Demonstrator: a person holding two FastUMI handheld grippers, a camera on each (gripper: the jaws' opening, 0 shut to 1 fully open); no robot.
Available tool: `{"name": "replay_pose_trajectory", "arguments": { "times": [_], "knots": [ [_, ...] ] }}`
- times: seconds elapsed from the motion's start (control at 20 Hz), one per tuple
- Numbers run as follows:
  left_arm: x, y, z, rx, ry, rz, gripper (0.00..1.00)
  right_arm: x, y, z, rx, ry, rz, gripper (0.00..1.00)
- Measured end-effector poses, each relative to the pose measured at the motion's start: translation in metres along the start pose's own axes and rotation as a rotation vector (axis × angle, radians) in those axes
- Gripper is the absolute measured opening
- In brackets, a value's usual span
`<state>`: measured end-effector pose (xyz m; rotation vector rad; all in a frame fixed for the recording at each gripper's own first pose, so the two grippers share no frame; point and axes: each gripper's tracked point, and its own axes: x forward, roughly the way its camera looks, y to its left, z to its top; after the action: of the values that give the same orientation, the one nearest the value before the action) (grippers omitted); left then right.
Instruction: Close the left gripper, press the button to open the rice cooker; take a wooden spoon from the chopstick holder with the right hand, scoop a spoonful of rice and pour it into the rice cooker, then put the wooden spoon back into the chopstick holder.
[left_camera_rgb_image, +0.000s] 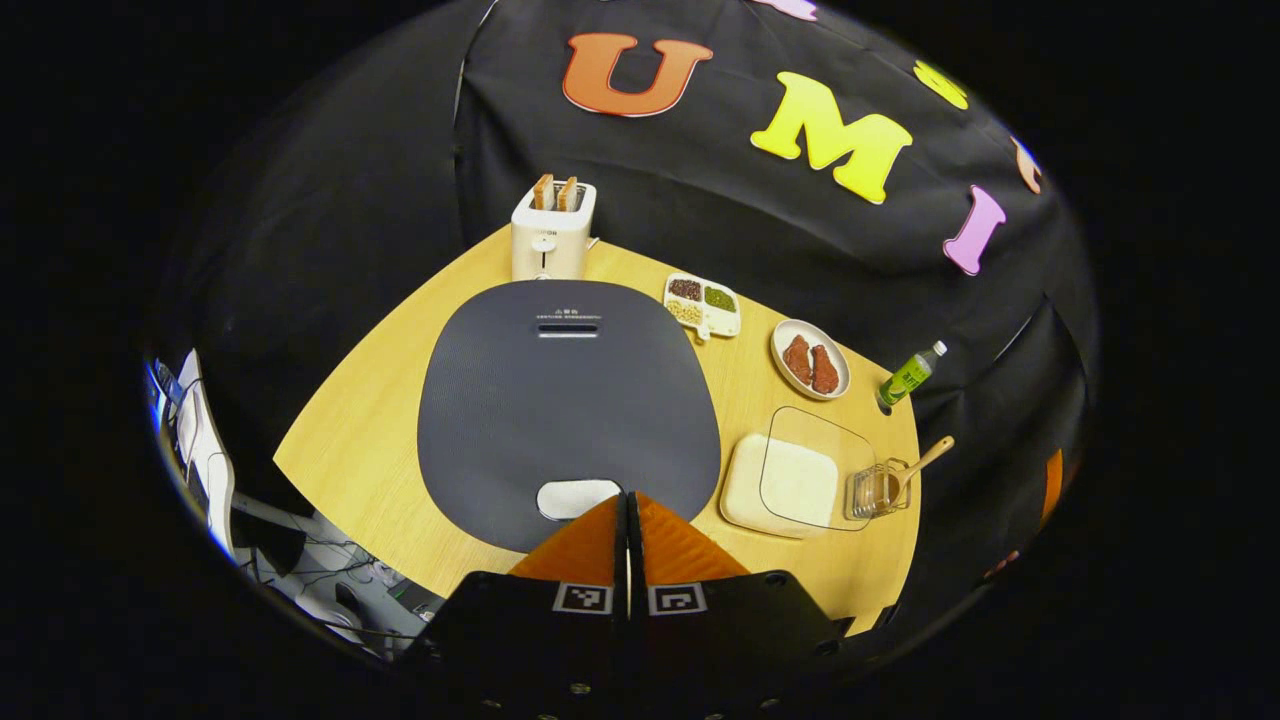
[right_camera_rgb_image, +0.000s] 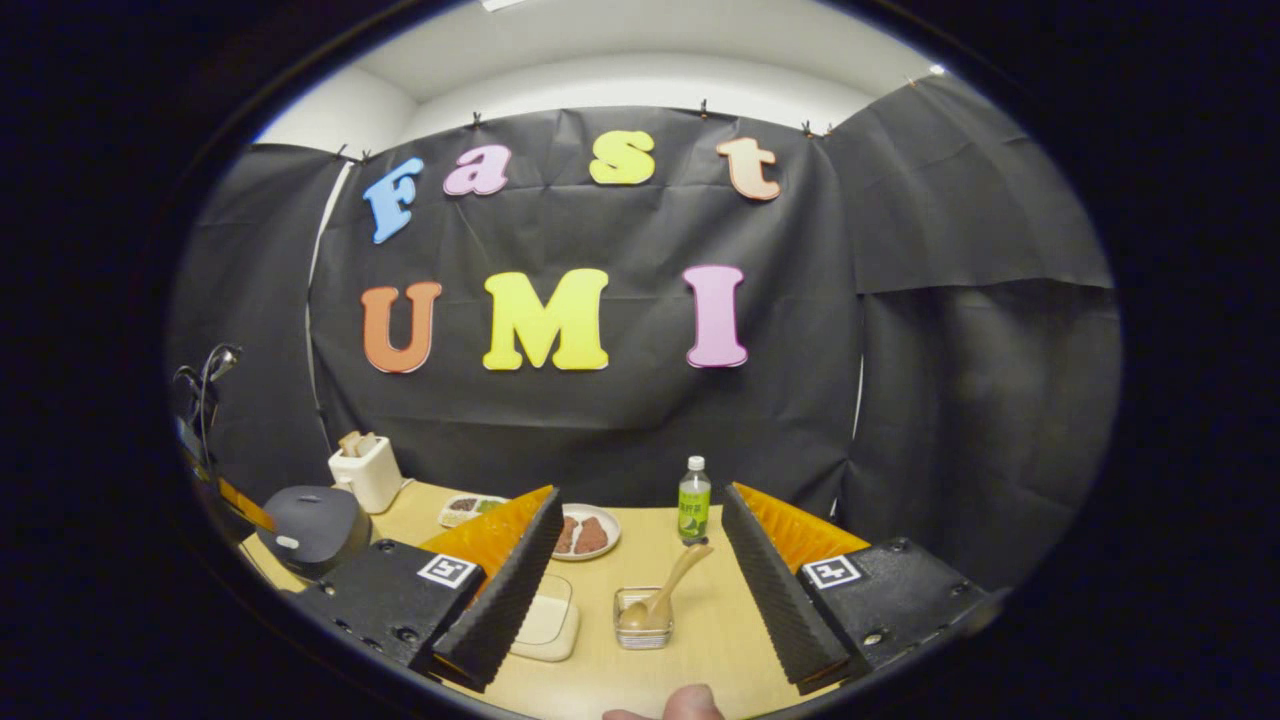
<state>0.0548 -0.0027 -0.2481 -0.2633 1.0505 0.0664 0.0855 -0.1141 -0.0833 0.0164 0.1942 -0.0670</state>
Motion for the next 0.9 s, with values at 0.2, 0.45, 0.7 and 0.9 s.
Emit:
{"name": "replay_pose_trajectory", "arguments": {
  "times": [0.2, 0.45, 0.7, 0.9],
  "knots": [
    [0.015, 0.009, -0.003, -0.014, 0.043, 0.036, 0.00, 0.009, -0.015, -0.005, -0.001, 0.016, -0.025, 1.00],
    [0.025, 0.014, -0.013, -0.045, 0.088, 0.046, 0.00, 0.017, -0.018, -0.012, 0.000, 0.037, -0.029, 1.00],
    [0.027, 0.013, -0.016, -0.123, 0.135, 0.021, 0.00, 0.022, -0.019, -0.021, 0.005, 0.053, -0.023, 1.00],
    [0.015, 0.011, -0.009, -0.141, 0.105, 0.023, 0.00, 0.023, -0.027, -0.024, 0.009, 0.071, -0.016, 1.00]
  ]
}}
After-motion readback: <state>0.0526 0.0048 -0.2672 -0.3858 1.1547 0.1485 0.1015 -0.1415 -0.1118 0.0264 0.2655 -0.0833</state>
